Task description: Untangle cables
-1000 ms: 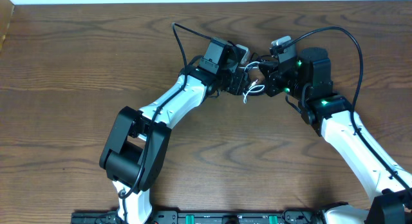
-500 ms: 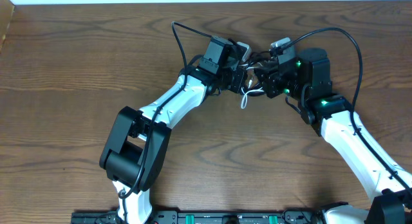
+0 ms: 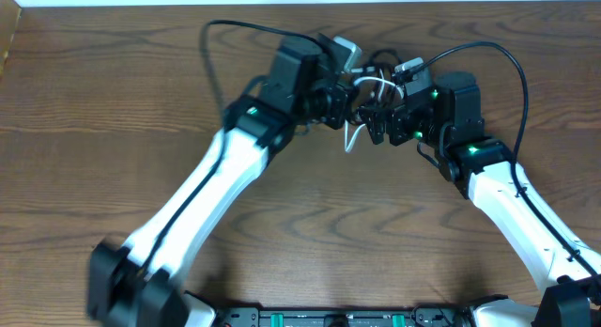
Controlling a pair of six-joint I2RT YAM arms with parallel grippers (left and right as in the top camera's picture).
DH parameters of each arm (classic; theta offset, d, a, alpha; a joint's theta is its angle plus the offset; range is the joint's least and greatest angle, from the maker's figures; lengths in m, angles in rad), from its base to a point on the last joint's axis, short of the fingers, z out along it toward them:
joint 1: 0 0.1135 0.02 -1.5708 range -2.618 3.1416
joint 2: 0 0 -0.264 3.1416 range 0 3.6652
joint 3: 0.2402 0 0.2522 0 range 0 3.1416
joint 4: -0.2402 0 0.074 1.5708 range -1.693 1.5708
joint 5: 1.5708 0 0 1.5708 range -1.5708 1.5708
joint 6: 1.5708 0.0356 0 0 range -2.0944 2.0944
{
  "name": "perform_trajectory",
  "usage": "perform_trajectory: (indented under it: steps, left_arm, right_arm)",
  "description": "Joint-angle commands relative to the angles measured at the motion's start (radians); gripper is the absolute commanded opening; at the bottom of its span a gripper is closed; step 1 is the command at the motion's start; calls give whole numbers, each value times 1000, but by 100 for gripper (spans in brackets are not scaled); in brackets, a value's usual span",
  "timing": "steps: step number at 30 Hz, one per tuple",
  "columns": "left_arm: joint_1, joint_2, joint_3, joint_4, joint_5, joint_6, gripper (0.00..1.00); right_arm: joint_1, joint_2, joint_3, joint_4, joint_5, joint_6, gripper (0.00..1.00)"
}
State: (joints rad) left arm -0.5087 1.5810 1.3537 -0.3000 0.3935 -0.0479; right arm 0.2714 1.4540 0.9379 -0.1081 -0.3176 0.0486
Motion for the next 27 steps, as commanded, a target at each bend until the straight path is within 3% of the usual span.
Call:
perform_trajectory:
  steps: [1, 13, 25, 27]
  left_arm:
    - [3, -99, 24, -21, -94, 33, 8]
    - [3, -56, 23, -28, -164, 47, 7]
    - [6, -12, 23, -24, -275, 46, 7]
    - [6, -12, 23, -21, -275, 43, 7]
  right_arm:
    - [-4, -2, 16, -1, 5, 2, 99]
    - [-4, -2, 16, -8, -8, 11, 99]
    - [-1, -2, 16, 98, -251, 60, 99]
    - [5, -2, 16, 93, -250, 60, 80]
